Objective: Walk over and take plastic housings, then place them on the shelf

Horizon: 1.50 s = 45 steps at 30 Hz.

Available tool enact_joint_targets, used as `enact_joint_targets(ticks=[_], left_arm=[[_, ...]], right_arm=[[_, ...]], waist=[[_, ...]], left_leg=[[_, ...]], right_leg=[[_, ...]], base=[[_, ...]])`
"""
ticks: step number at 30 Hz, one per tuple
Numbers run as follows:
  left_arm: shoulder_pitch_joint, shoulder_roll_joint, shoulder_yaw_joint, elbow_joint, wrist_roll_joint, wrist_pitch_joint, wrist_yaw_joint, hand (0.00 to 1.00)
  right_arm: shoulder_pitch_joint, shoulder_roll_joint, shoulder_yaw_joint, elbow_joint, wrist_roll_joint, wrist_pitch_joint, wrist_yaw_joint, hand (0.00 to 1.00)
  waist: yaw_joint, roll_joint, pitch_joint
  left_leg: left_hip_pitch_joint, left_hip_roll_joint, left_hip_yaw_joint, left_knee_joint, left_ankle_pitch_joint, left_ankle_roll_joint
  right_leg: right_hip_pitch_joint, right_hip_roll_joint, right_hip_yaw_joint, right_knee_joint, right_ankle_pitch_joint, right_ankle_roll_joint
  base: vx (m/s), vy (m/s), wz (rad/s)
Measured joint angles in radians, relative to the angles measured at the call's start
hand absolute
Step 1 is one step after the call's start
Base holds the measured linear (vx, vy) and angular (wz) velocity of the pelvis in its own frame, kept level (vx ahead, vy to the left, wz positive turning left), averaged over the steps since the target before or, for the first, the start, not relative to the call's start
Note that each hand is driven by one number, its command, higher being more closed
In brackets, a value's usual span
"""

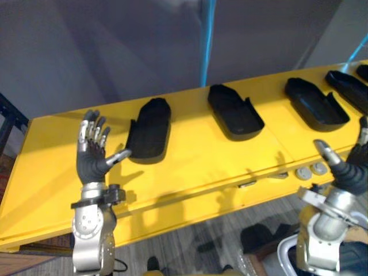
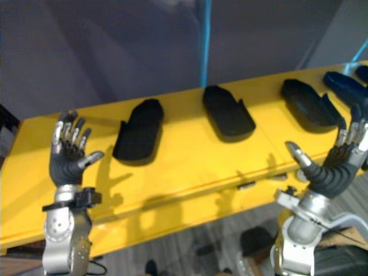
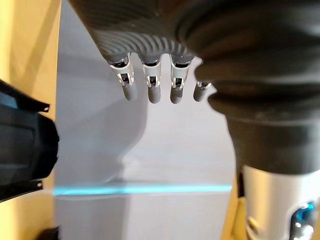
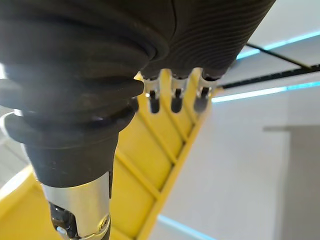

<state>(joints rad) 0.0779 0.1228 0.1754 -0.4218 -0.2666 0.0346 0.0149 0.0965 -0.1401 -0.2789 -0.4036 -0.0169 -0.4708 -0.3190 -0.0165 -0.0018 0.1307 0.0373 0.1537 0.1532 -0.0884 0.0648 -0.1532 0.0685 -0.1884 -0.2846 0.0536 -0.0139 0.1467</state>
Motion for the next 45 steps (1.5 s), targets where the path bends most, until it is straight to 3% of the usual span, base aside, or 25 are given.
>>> enact_joint_targets(ticks=[3,5,7,11,17,20,24,28,32,45], left_arm=[[-0.003,0.022,0.0,0.089,0.001,0.065,0.011,0.0],[-0.003,0.026,0.001,0.119,0.011,0.079,0.051,0.0],[-0.003,0.026,0.005,0.124,0.013,0.077,0.106,0.0],[-0.003,0.007,0.052,0.122,0.13,0.07,0.256,0.0],[-0.002,-0.018,0.084,0.109,0.211,0.062,0.386,0.0],[-0.001,-0.022,0.088,0.078,0.248,0.031,0.46,0.0],[0.001,-0.036,0.086,0.051,0.246,0.045,0.441,0.0],[0.003,-0.051,0.085,0.066,0.209,0.147,0.332,0.0],[0.003,-0.05,0.056,0.146,0.137,0.192,0.248,0.0],[0.002,-0.041,0.04,0.275,0.154,0.198,0.298,0.0]], right_arm=[[0.0,-0.01,0.0,0.0,0.003,0.0,0.02,0.0],[0.001,-0.01,-0.001,0.001,0.005,0.0,0.039,0.0],[0.008,-0.01,-0.001,0.001,0.01,0.0,0.054,0.0],[0.024,0.002,0.0,0.001,0.012,-0.001,0.06,0.0],[0.052,0.004,0.006,0.006,0.014,-0.001,0.06,0.0],[0.06,0.014,0.011,0.006,0.015,-0.001,0.062,0.0],[0.074,0.025,0.057,0.006,0.012,-0.001,0.061,0.0],[0.082,0.027,0.07,0.006,0.014,0.0,0.066,0.0],[0.082,0.026,0.069,0.006,0.014,0.015,0.081,0.0],[0.081,0.024,0.069,0.029,0.014,0.016,0.089,0.0]], waist=[[-0.003,0.001,0.0],[-0.007,0.001,0.0],[-0.007,0.001,0.0],[-0.018,0.011,-0.007],[-0.021,0.022,-0.02],[-0.022,0.019,-0.025],[-0.022,0.019,-0.038],[-0.02,0.016,-0.052],[-0.025,0.018,-0.06],[-0.026,0.02,-0.078]], left_leg=[[0.009,0.003,0.02,-0.001,0.0,0.0],[0.009,0.005,0.033,-0.001,-0.001,0.001],[0.013,0.007,0.047,-0.001,-0.001,0.001],[0.014,0.01,0.051,-0.001,0.001,0.0],[0.013,0.013,0.052,-0.001,0.003,-0.003],[0.013,0.018,0.053,-0.001,0.004,-0.004],[0.012,0.023,0.055,-0.001,0.005,-0.005],[0.013,0.031,0.07,-0.001,0.006,-0.007],[0.013,0.032,0.074,-0.001,0.007,-0.009],[0.014,0.033,0.09,-0.001,0.007,-0.01]], right_leg=[[-0.007,0.002,0.021,0.0,0.005,-0.006],[-0.017,0.004,0.036,0.001,0.009,-0.009],[-0.02,0.006,0.045,0.0,0.013,-0.009],[-0.024,0.01,0.05,-0.001,0.014,-0.009],[-0.024,0.012,0.051,-0.003,0.017,-0.01],[-0.024,0.017,0.052,-0.006,0.019,-0.013],[-0.024,0.023,0.053,-0.011,0.021,-0.016],[-0.031,0.032,0.066,-0.017,0.029,-0.02],[-0.032,0.033,0.071,-0.023,0.034,-0.02],[-0.039,0.036,0.089,-0.031,0.044,-0.022]], base=[[-0.03,0.0,-0.19],[-0.06,0.008,-0.19],[-0.05,0.003,-0.16],[-0.03,-0.006,-0.05],[0.0,0.0,0.0],[0.0,0.0,0.0],[0.0,0.0,0.0],[-0.01,-0.009,-0.09],[-0.01,-0.004,-0.04],[0.0,0.001,-0.02]])
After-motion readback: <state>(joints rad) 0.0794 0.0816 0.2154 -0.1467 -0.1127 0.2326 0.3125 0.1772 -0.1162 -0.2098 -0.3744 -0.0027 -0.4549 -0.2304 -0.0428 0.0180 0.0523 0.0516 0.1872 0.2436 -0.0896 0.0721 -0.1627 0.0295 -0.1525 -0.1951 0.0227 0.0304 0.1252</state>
